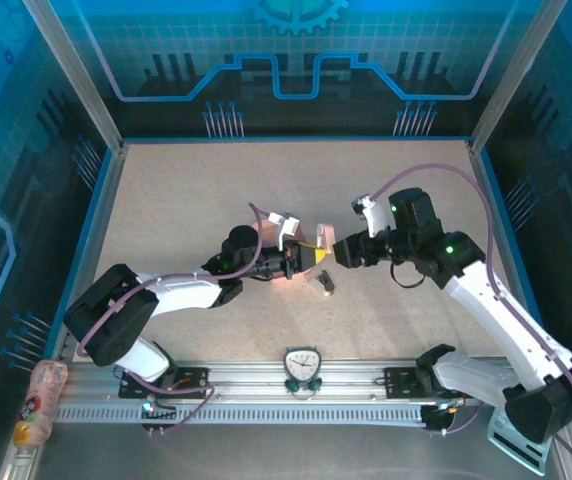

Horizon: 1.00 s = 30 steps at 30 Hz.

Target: Load the staples into the stapler

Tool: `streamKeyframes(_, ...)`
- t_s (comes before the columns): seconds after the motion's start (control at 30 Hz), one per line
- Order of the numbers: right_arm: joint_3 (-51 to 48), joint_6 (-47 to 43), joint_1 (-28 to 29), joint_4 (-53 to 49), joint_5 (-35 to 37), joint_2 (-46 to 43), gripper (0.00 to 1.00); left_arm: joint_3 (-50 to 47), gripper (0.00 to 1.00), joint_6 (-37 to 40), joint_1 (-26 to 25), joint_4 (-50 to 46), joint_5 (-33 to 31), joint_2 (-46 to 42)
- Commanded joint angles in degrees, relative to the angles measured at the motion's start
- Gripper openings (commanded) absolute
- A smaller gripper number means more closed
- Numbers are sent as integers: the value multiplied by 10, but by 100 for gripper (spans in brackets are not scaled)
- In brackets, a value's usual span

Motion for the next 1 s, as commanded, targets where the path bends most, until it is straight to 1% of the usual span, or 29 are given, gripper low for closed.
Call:
streamKeyframes(0.0, -61, -145, 10, 123, 36, -52, 56, -1, 0, -110, -3, 53, -7, 12)
streamKeyframes(0.07, -115, -243, 19, 184, 36, -88, 56, 1, 0, -130, -2, 49, -7, 14)
streamKeyframes(0.17, -179, -361, 25, 274, 38, -129, 57, 1, 0, -142, -2, 44, -7, 11)
streamKeyframes(0.27, -210, -439, 26, 334, 36, -143, 57, 1, 0, -146, -2, 35, -8, 9)
streamKeyframes(0.47, -195, -483, 39, 348, 42, -112, 57, 2, 0, -149, -2, 35, -7, 14)
streamKeyframes(0.63, -184, -498, 50, 355, 46, -79, 57, 2, 0, -155, -2, 42, -7, 16)
streamKeyframes(0.83, -185, -491, 50, 396, 76, -54, 57, 4, 0, -152, -2, 43, -5, 16)
streamKeyframes(0.97, -184, -465, 41, 420, 110, -44, 53, 3, 0, -148, -3, 40, -1, 16)
